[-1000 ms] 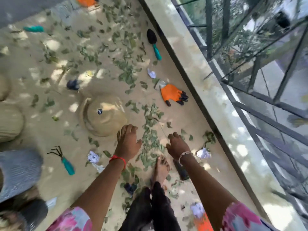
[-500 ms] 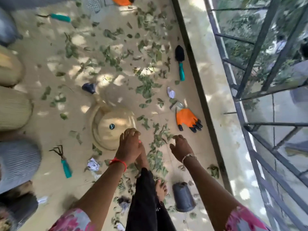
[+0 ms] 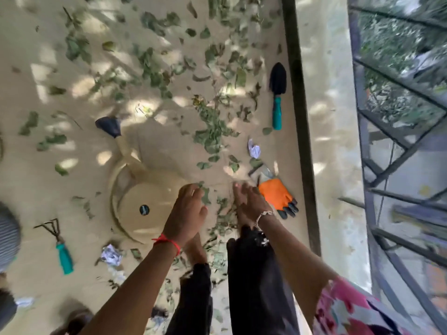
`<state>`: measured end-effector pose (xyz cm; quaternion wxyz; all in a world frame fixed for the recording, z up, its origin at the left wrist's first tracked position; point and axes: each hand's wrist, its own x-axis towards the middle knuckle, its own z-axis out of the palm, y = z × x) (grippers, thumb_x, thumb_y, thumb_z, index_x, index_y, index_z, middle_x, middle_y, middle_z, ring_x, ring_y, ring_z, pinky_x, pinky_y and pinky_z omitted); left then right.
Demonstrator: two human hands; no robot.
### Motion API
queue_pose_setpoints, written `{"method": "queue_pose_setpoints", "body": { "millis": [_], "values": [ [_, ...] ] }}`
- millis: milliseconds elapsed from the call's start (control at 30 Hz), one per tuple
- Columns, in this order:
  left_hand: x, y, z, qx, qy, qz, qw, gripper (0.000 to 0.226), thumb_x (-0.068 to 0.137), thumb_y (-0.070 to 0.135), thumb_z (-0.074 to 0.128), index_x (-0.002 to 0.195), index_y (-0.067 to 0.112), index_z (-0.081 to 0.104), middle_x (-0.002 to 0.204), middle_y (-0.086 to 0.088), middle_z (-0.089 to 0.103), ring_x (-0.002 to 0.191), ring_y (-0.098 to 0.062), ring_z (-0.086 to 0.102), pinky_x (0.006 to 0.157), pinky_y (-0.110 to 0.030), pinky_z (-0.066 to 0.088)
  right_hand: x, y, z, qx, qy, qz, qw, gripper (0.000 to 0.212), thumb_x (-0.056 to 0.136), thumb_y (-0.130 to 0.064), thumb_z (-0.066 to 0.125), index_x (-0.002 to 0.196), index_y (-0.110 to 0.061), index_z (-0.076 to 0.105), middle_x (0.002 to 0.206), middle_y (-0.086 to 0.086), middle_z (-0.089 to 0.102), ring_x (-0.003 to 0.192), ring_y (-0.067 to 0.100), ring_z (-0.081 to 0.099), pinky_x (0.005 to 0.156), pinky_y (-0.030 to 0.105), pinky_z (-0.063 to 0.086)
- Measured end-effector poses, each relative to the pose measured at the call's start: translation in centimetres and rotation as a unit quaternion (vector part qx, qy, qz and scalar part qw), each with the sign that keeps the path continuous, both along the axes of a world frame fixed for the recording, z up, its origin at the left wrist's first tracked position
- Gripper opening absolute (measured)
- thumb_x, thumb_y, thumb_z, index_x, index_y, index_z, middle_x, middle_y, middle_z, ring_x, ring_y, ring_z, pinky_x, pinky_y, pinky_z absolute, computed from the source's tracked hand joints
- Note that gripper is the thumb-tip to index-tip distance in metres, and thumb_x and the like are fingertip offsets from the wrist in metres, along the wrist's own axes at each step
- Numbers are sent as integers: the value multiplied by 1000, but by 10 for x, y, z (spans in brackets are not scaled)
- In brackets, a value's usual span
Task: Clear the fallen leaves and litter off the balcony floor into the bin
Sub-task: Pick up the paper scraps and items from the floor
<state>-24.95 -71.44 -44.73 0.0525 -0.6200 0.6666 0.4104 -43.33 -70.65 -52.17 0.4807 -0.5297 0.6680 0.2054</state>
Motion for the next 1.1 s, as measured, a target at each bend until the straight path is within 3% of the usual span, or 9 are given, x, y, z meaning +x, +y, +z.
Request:
{"method": "queue_pose_setpoints", "body": {
  "millis": [100,200,300,433,533,667,767,900,1100],
  "values": [
    [-15,-14,-36,10,19,28,999,33,87,4,57,119,-3,54,129,-16,44,130,-24,29,110,-30,26,-15,-33,-31,-11,24,-13,1000,49,95,-32,31,136,-7,41,138,26,39,135,34,29,107,35,29],
    [-29,-28,-71,24,22,69,997,34,87,3,58,119,-4,55,132,-18,44,132,-29,32,109,-26,24,-31,-62,-65,13,13,26,999,55,94,-22,47,144,-11,28,145,23,31,141,35,15,110,37,25],
    [-41,-45,-101,28,32,94,995,33,88,5,57,120,-1,54,138,-16,39,135,-27,28,109,-26,23,-46,-89,-97,3,22,8,1000,61,89,-10,51,145,-13,27,149,21,25,143,34,6,108,33,21],
    [-48,-67,-131,21,39,117,992,33,89,7,57,121,0,53,139,-15,37,133,-26,28,105,-23,22,-52,-114,-129,-53,13,29,998,67,85,-6,54,145,-10,26,147,20,23,138,35,17,105,33,25],
    [-47,-75,-145,18,51,141,989,30,89,7,58,117,-1,54,136,-15,38,131,-27,32,101,-22,24,-53,-122,-150,-73,29,23,997,75,85,-10,61,146,-7,16,145,18,23,126,38,33,99,42,36],
    [-39,-72,-156,27,52,158,986,31,88,8,59,119,2,56,134,-14,40,129,-26,36,101,-23,26,-53,-125,-171,-96,51,39,993,62,92,2,39,147,-8,12,151,16,15,136,37,25,110,42,27],
    [-32,-65,-154,28,56,170,983,31,87,5,60,117,1,57,130,-15,44,125,-27,41,101,-25,28,-48,-121,-167,-108,27,-13,994,64,81,13,44,140,-3,25,142,18,28,125,40,38,104,40,34],
    [-27,-54,-127,43,80,208,974,27,86,1,60,112,-1,57,126,-16,47,124,-27,45,102,-23,29,-34,-110,-129,-126,-15,-127,984,36,79,10,44,115,5,49,113,25,54,101,39,54,83,40,46],
    [-15,-54,-64,26,101,290,951,33,91,6,55,123,1,52,126,-16,53,112,-27,53,89,-18,33,22,-92,-57,-209,-128,-135,960,29,74,7,53,100,6,66,99,27,60,95,36,59,84,26,37]
  ]
}}
